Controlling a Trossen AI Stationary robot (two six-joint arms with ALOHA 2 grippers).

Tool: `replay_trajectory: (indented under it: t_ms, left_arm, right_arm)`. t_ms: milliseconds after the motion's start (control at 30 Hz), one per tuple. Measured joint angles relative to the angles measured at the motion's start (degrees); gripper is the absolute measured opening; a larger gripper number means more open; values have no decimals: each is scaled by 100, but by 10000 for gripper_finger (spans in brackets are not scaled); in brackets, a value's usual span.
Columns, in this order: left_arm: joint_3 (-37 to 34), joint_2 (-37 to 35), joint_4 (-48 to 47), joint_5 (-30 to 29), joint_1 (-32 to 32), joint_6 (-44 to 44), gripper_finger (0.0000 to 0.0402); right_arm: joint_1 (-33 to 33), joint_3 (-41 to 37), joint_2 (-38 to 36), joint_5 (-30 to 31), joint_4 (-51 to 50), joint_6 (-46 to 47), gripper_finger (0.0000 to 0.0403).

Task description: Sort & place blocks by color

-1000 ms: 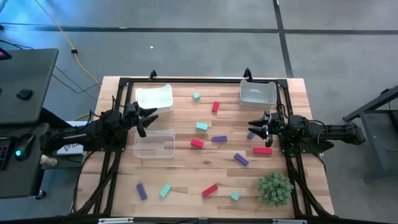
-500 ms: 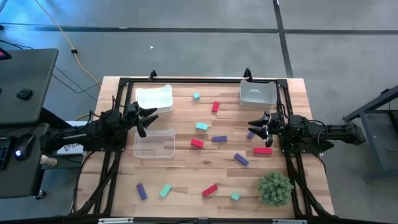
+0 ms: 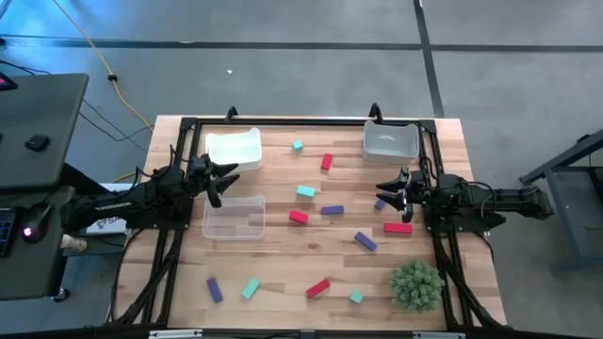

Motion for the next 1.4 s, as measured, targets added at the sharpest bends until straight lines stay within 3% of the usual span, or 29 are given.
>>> replay_trajectory:
  t_ms: [1400]
  left_arm:
    - [0, 1, 0, 0, 0, 0, 142]
  right_arm:
    - [-1, -1, 1, 1, 1, -21, 156]
